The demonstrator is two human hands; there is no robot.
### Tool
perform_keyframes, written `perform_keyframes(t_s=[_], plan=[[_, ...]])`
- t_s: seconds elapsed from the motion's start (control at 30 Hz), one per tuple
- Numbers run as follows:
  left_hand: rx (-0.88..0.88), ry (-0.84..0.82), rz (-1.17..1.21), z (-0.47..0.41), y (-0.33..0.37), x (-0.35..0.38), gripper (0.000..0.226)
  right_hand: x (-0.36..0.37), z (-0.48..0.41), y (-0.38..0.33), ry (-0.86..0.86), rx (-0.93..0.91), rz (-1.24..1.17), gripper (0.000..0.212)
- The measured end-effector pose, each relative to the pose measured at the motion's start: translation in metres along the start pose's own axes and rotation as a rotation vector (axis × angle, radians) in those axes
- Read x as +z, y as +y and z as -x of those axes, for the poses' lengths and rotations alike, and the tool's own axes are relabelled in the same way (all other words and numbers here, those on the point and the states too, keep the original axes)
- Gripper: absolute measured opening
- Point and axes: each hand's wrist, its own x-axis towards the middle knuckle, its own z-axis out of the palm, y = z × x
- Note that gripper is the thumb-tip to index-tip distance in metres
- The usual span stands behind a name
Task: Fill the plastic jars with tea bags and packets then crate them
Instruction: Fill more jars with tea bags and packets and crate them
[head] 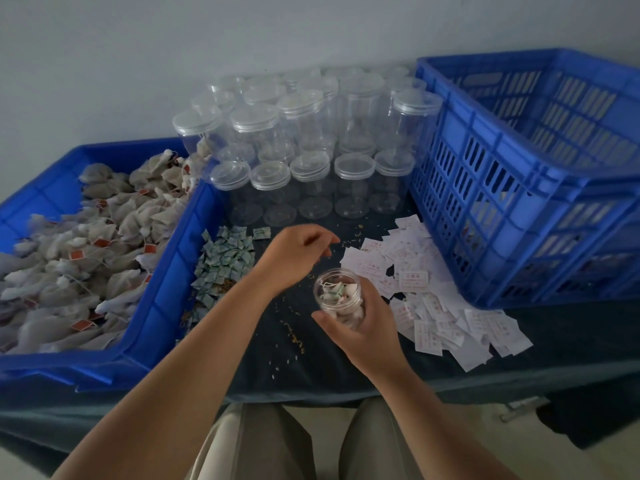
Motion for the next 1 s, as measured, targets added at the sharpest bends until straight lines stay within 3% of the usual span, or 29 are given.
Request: perform_keyframes(t_s=[0.1, 0.23, 0.5, 0.57, 0.67, 0.73, 1.0], plan=[[0.128, -0.187, -0.254, -0.025, -0.012, 0.022, 0.024, -0.001, -0.002, -0.001, 0.022, 0.020, -0.015, 0.043], [0.295, -0.364, -0.357, -0.035, -0.017, 0.044, 0.042, -0.003, -0.004, 0.002, 0.056, 0.064, -0.045, 0.045], [0.574, -0.210, -0.692, -0.021, -0.026, 0.050, 0.021, -0.002, -0.004, -0.004, 0.058, 0.046, -0.011, 0.038], [0.503, -0.051, -0.562, -0.016, -0.028, 0.051, 0.018, -0.003, -0.004, -0.003, 0.051, 0.051, -0.016, 0.037], [0.125, 0.197, -0.127, -0.023, -0.028, 0.036, 0.002, -0.003, -0.003, -0.001, 0.050, 0.060, -0.011, 0.039], [-0.005, 0.222, 0.046, -0.027, -0.030, 0.021, 0.014, -0.002, -0.004, 0.000, 0.046, 0.060, -0.004, 0.042], [0.003, 0.184, 0.091, -0.013, -0.025, 0.013, 0.011, -0.001, -0.002, -0.003, 0.030, 0.046, 0.056, 0.041]])
